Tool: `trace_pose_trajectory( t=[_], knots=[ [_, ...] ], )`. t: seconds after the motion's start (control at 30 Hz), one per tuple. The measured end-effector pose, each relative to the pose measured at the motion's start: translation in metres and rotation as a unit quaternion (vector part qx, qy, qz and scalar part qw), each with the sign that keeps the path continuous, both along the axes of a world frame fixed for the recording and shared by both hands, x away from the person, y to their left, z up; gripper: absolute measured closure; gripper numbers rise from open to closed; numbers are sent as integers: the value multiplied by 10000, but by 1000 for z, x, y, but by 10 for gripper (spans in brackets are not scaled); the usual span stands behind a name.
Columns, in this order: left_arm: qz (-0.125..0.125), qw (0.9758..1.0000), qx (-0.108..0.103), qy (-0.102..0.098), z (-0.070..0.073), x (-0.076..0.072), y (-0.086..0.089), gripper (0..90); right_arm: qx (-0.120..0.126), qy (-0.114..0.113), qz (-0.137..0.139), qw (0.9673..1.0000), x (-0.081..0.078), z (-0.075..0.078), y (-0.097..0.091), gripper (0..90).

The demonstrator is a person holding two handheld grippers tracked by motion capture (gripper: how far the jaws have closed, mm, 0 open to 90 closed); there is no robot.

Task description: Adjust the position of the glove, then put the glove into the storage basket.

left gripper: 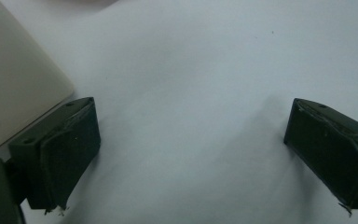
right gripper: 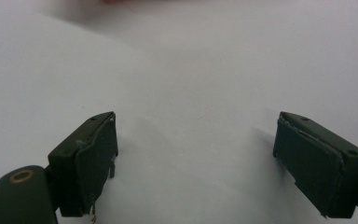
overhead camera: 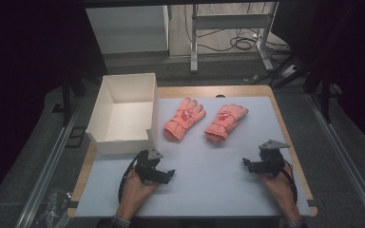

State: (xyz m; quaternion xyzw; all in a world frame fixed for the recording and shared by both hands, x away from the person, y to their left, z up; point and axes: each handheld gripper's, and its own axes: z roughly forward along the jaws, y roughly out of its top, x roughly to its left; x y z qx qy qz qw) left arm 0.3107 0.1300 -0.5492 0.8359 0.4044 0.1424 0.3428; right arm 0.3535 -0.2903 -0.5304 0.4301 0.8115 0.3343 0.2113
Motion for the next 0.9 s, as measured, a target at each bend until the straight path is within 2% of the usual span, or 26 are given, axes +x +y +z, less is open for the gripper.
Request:
trace_pose_trajectory(
  t=[0.63,0.77,0.9],
  knots=[
    [-10,10000,-13,-33,-1,-1,1,35,-4,40,-6,10000,1,1,0,130],
    [-10,10000,-11,-33,-1,-1,1,35,0,22,5,10000,0,1,1,158],
    [-9,10000,-12,-32,-1,-1,1,35,13,94,-14,10000,0,5,1,255]
  ],
)
